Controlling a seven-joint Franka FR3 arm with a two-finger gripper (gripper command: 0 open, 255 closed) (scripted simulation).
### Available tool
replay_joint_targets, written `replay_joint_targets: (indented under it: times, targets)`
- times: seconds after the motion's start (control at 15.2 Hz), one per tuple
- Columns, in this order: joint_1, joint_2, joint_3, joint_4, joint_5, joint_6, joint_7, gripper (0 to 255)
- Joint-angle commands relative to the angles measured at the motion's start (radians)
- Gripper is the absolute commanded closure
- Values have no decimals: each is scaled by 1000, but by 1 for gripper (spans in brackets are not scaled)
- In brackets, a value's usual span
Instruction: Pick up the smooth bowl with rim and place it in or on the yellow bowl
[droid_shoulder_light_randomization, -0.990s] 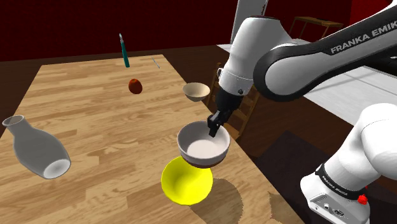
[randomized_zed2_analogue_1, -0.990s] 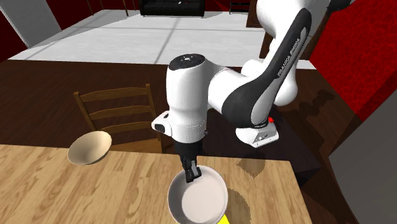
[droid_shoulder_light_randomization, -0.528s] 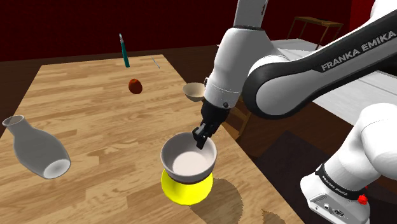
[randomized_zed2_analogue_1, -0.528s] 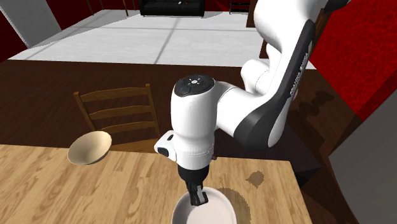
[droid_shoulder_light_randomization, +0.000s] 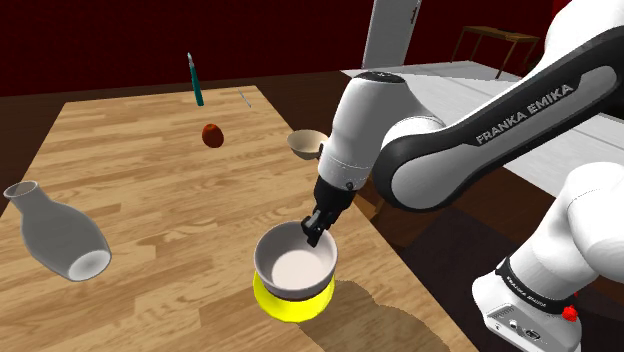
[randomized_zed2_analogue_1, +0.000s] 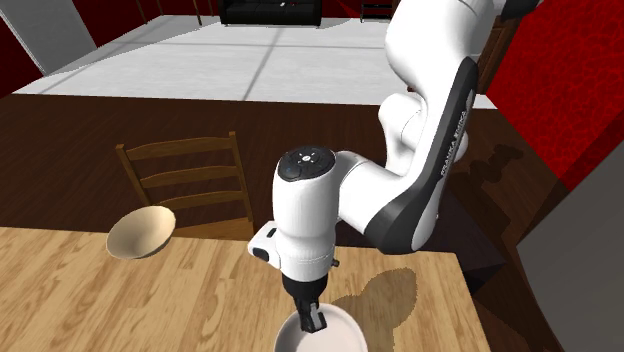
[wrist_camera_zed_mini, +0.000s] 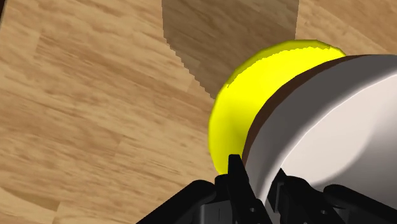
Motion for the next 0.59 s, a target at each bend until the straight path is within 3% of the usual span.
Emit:
replay_joint_targets:
  times: [0.0, 0.53]
  targets:
    - [-2, 28, 4, -6, -8, 34, 3, 255]
    - [-3, 62, 7, -15, -20, 76, 8, 255]
